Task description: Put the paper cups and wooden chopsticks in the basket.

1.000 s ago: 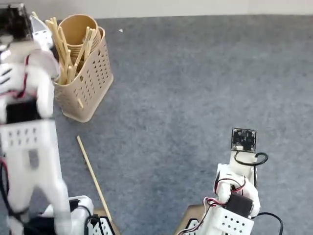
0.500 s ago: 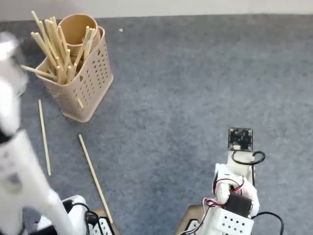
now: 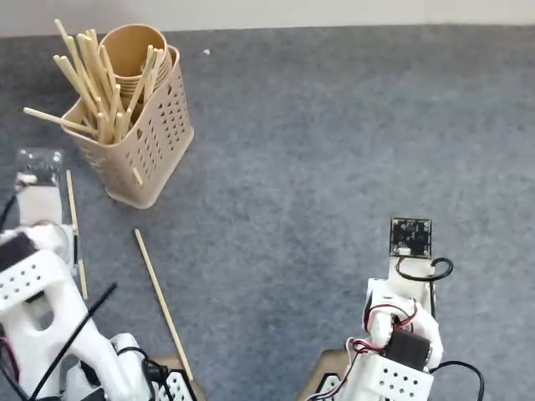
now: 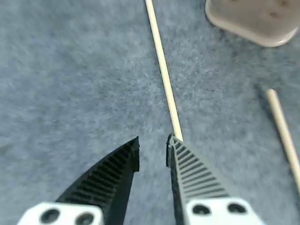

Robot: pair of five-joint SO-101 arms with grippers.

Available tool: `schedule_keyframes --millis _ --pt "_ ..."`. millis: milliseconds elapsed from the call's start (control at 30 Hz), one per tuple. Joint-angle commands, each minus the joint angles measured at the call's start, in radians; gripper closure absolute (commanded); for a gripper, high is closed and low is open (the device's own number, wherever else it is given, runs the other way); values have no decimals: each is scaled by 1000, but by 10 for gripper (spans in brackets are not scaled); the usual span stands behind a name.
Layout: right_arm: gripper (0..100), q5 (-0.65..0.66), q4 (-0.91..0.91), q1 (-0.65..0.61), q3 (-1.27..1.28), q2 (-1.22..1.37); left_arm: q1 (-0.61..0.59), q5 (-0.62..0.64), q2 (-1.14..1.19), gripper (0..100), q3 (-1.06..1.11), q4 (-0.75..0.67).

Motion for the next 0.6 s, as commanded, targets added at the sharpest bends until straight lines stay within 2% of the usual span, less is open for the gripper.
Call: schedule_keyframes --millis 0,133,300,367,467,567 --pt "971 9 -13 -7 35 -7 -4 69 -15 870 105 -140" --pt "971 9 -13 -7 36 -7 4 138 -13 870 180 -245" --pt "971 9 -13 -7 36 -7 51 158 -13 869 262 -348" --pt "971 9 -13 -7 36 -7 50 226 -15 855 263 -407" --pt "971 9 -13 -7 36 -7 18 328 -22 808 194 -496" --pt "971 9 -13 -5 36 -7 -7 410 -22 806 25 -477"
